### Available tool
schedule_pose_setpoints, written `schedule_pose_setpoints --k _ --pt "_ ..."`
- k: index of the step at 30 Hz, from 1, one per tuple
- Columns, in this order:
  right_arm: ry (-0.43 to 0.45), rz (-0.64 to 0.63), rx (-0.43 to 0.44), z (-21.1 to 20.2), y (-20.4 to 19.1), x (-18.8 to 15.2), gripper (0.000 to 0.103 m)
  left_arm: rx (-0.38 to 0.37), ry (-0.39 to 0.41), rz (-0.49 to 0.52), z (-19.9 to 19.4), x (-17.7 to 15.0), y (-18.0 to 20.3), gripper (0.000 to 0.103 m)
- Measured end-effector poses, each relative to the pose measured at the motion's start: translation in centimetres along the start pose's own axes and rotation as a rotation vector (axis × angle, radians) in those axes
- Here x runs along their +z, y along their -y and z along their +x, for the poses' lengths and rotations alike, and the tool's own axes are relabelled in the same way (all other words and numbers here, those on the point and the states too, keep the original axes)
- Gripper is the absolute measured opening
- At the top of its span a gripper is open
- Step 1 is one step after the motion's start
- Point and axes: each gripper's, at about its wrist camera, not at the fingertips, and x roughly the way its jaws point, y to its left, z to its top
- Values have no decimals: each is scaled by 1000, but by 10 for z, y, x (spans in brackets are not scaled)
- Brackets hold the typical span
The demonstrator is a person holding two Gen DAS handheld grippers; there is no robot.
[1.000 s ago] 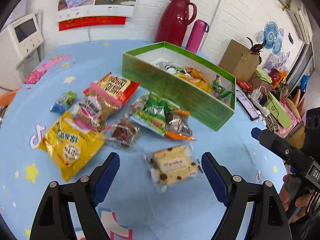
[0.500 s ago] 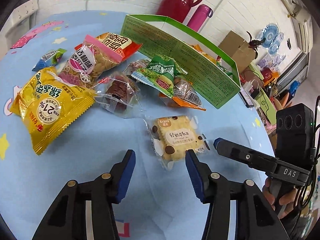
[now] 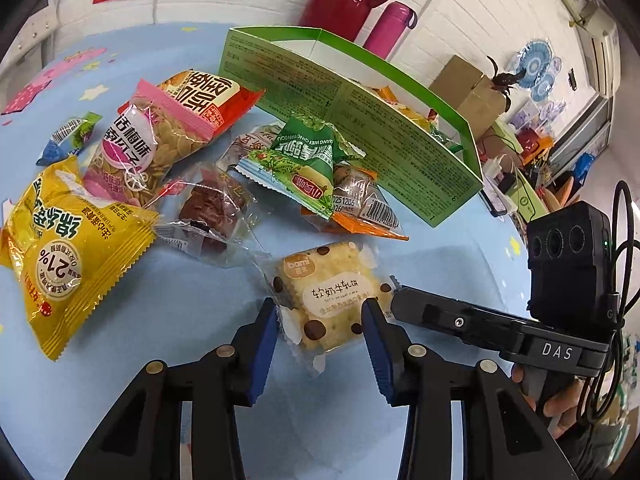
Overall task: Organize snacks
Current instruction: 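Grasp a white cookie cake with the left gripper while the right gripper grasps another cake bag, then drop the white cake into the box with the left gripper while the right gripper releases its bag there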
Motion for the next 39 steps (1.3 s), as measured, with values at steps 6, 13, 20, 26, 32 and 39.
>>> schedule_pose_setpoints --k 6,13,20,26,32,39 --pt "21 -1 -16 5 3 1 11 37 16 28 4 4 4 41" --pt "48 -11 -37 -8 -7 -7 10 34 27 13 -5 -2 10 32" --pt "158 -77 -23 -52 -38 -11 10 -10 115 82 -47 0 38 32" --pt "264 -129 -33 -84 -54 8 10 -57 186 141 -68 32 64 32" --pt "359 -126 -60 -104 -50 43 10 -93 230 190 -59 73 87 32" --pt "412 -66 -81 -110 -17 77 10 -121 199 206 -19 118 104 32"
